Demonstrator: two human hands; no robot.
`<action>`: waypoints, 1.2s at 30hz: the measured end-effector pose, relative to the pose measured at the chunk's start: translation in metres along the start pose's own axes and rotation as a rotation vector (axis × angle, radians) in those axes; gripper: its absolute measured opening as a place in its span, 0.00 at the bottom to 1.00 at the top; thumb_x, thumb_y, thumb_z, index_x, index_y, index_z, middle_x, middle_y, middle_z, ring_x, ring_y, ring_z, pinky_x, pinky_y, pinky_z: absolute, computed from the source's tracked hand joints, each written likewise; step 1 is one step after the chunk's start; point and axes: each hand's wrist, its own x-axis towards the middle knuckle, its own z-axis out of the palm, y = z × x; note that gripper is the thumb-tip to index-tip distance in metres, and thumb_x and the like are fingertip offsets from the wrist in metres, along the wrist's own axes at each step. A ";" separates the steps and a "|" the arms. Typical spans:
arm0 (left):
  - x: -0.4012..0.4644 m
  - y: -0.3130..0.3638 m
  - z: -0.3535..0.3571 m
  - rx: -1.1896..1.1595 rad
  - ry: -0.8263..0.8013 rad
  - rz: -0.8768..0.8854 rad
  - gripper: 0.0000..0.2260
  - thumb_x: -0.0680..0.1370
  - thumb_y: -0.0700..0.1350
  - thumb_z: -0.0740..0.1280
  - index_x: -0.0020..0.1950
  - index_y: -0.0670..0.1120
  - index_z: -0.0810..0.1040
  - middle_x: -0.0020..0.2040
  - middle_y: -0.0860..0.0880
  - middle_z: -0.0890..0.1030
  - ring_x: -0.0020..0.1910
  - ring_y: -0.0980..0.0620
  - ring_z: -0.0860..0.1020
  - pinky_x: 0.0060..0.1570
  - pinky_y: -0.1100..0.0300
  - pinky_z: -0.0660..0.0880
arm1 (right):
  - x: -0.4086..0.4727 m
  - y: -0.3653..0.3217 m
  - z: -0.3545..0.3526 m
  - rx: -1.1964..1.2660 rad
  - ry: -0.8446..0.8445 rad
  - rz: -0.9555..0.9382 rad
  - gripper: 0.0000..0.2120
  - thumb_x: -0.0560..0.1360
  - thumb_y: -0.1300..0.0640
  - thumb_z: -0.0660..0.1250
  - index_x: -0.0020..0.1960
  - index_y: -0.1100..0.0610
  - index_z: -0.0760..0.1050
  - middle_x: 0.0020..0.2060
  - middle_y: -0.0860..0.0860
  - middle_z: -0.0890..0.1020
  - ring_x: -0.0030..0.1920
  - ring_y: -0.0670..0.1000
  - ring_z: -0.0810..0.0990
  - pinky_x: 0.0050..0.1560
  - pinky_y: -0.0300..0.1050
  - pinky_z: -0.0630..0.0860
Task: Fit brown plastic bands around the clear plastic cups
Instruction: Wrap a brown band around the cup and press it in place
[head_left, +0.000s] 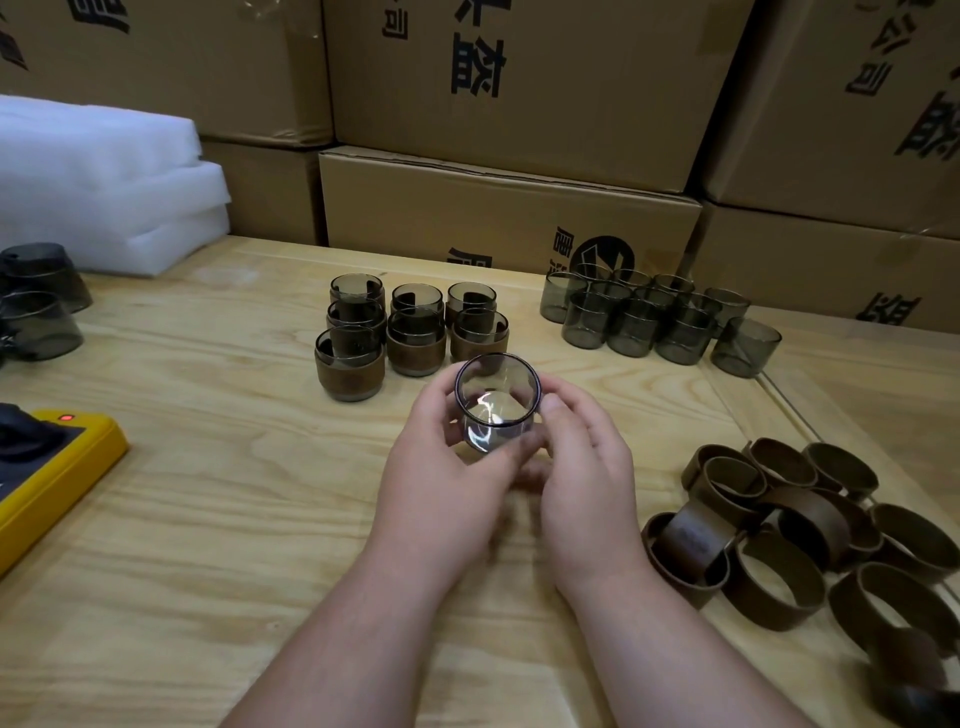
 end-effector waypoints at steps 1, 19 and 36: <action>0.000 0.000 0.000 -0.011 -0.003 -0.001 0.30 0.70 0.42 0.80 0.67 0.61 0.75 0.58 0.59 0.84 0.55 0.58 0.84 0.58 0.49 0.82 | -0.001 0.001 0.000 0.008 -0.033 -0.008 0.12 0.76 0.52 0.67 0.59 0.50 0.80 0.51 0.45 0.88 0.49 0.49 0.87 0.40 0.38 0.80; -0.001 0.000 0.001 0.018 -0.050 0.031 0.30 0.67 0.43 0.79 0.65 0.63 0.75 0.58 0.63 0.84 0.55 0.60 0.83 0.56 0.54 0.79 | 0.001 0.001 -0.001 -0.064 0.066 -0.065 0.12 0.75 0.48 0.65 0.51 0.53 0.81 0.46 0.47 0.88 0.50 0.52 0.86 0.54 0.53 0.83; -0.007 0.004 0.000 0.264 -0.106 0.209 0.40 0.67 0.31 0.70 0.60 0.75 0.72 0.62 0.68 0.75 0.59 0.65 0.76 0.54 0.78 0.67 | 0.002 -0.004 0.000 -0.057 0.155 -0.035 0.26 0.65 0.40 0.80 0.53 0.57 0.78 0.44 0.50 0.86 0.46 0.48 0.86 0.47 0.46 0.82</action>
